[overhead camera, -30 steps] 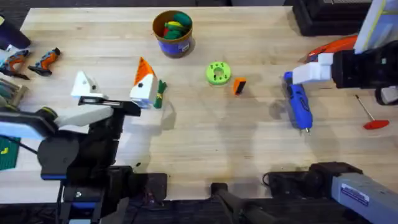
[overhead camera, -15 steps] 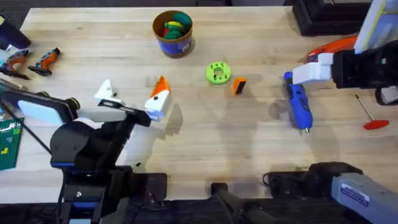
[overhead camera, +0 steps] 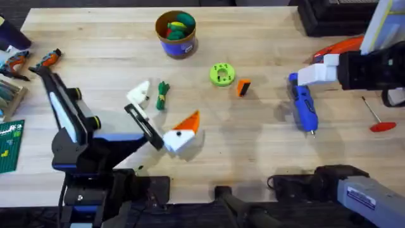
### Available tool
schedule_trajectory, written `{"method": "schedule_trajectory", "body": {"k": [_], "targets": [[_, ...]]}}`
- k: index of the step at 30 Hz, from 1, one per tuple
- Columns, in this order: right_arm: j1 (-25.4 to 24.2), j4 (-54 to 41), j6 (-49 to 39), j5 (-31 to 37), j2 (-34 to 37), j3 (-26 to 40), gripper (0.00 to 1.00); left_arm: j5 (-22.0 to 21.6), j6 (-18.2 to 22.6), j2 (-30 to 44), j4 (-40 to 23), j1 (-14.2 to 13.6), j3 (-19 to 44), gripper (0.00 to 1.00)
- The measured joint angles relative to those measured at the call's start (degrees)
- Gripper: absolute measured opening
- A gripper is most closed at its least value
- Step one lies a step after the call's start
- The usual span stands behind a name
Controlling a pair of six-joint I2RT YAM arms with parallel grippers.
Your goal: Pick up the gripper from the table and insert it into the empty holder that is missing its gripper. Then pick up a screw, insert it into the mounting hole, and use the screwdriver to tighten it. Finally, clean up the table by picking up the vegetable and placing it into the bucket.
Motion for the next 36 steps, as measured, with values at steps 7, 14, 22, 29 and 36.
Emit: {"method": "schedule_trajectory", "body": {"k": [7, 14, 22, 29, 36], "targets": [[0.0, 0.0, 0.0, 0.0, 0.0, 0.0, 0.991, 11.4, 0.7, 0.0, -1.5, 0.0, 0.0, 0.985], [0.0, 0.0, 0.0, 0.0, 0.0, 0.0, 0.991, 17.5, 2.1, 0.0, -2.5, 0.0, 0.0, 0.985], [0.0, 0.0, 0.0, 0.0, 0.0, 0.0, 0.99, 21.7, 5.5, 0.0, -3.2, 0.0, 0.0, 0.985], [0.0, 0.0, 0.0, 0.0, 0.0, 0.0, 0.99, 22.4, 5.8, 0.0, -3.4, 0.0, 0.0, 0.985], [0.0, 0.0, 0.0, 0.0, 0.0, 0.0, 0.99, 22.5, 5.9, 0.0, -3.4, 0.0, 0.0, 0.985]]}}
